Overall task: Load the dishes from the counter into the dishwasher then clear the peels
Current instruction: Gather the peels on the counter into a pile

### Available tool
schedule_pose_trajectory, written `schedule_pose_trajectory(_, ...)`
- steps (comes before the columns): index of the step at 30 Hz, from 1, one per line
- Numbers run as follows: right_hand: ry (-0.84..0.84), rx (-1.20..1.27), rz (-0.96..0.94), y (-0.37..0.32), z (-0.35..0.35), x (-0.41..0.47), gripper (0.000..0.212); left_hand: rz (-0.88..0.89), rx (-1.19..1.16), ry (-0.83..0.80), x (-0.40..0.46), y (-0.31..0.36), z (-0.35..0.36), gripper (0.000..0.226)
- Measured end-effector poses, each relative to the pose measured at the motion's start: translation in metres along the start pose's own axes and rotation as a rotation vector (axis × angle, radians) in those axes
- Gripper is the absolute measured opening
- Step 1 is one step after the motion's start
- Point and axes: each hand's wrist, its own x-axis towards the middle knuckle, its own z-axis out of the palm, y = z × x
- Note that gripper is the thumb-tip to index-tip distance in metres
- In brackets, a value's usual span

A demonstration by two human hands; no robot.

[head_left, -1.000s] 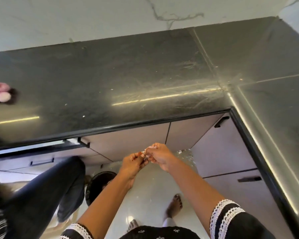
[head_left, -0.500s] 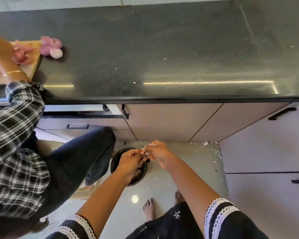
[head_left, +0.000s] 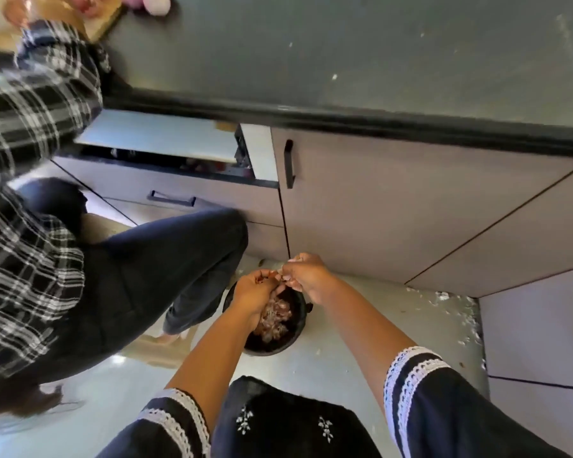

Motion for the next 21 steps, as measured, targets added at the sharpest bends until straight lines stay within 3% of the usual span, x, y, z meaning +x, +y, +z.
schedule_pose_trajectory(10,-0.052,-0.295,0.110,0.119,0.058,0.131,0.009,-0.210,-0.022,0.013,0.112,-0.122,-0.020,0.015)
schedule_pose_trajectory(16,-0.042,-0.265,0.128,0.160,0.077,0.178,0.029,-0.301,0.044,-0.052,0.147,-0.147,-0.018,0.026)
schedule_pose_trajectory(21,-0.059,-0.245,0.118,0.152,0.068,0.171,0.036,-0.338,0.045,0.020,0.151,-0.146,-0.010,0.021)
